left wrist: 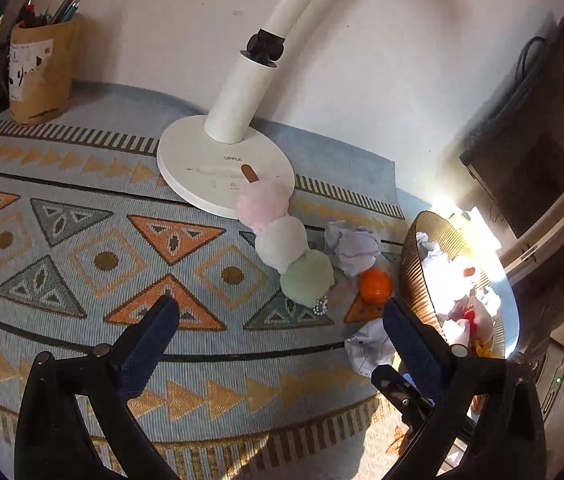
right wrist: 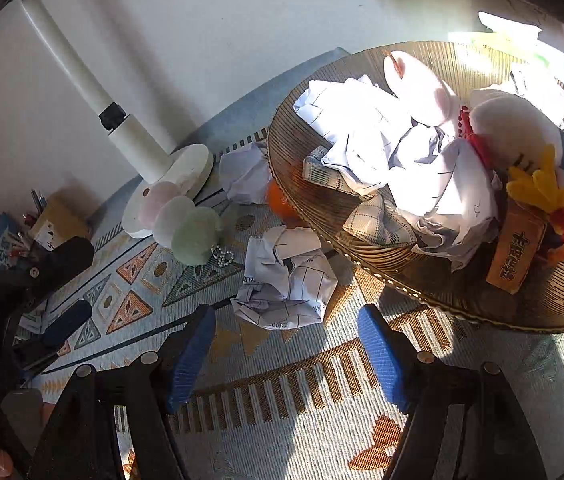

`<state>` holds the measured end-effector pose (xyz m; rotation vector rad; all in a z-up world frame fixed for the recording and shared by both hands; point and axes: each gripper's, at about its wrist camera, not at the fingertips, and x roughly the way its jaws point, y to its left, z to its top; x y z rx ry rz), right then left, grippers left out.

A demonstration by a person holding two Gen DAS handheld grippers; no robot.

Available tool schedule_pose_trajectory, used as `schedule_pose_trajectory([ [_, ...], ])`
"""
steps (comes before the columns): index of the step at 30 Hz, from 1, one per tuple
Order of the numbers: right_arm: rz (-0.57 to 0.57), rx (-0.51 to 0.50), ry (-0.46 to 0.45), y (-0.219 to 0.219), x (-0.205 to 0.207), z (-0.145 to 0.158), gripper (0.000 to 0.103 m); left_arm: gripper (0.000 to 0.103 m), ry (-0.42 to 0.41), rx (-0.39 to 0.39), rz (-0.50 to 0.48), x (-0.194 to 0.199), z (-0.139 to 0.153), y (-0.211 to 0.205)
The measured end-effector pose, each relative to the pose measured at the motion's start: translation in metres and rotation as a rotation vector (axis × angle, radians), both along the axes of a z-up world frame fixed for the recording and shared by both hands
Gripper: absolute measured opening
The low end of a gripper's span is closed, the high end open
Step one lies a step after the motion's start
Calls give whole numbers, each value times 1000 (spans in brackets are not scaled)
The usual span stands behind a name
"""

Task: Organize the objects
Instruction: 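Move both tools back toward the remaining paper balls beside the orange, then grasp the pink-white-green dango plush with the left tool while the right grasps a crumpled paper ball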

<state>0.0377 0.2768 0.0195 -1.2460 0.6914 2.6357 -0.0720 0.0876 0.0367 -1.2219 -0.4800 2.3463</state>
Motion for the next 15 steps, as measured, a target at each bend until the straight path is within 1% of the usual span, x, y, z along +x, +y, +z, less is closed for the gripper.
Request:
schedule_pose_trajectory([
  [2, 10, 11, 4, -2, -10, -3, 72, 100, -50, 50, 7, -20, -12, 9],
  [4, 16, 11, -6, -1, -19, -9, 72, 100, -78, 39, 20, -33, -23, 20],
  [6, 19, 36, 19, -2, -21, -9, 72, 99, -86, 14, 39, -40, -30, 30],
  [8, 24, 45, 34, -2, -21, -10, 72, 99, -78, 9, 44, -43, -36, 38],
  [10, 27, 24, 46, 0, -20, -10, 72, 98, -54, -19, 57, -42, -40, 45],
  [12, 18, 24, 50, 0, -20, -11, 72, 98, -28, -50, 68, -41, -40, 52],
  [15, 14, 76, 26, -7, -25, -10, 72, 97, -14, -82, 92, -43, -40, 61],
])
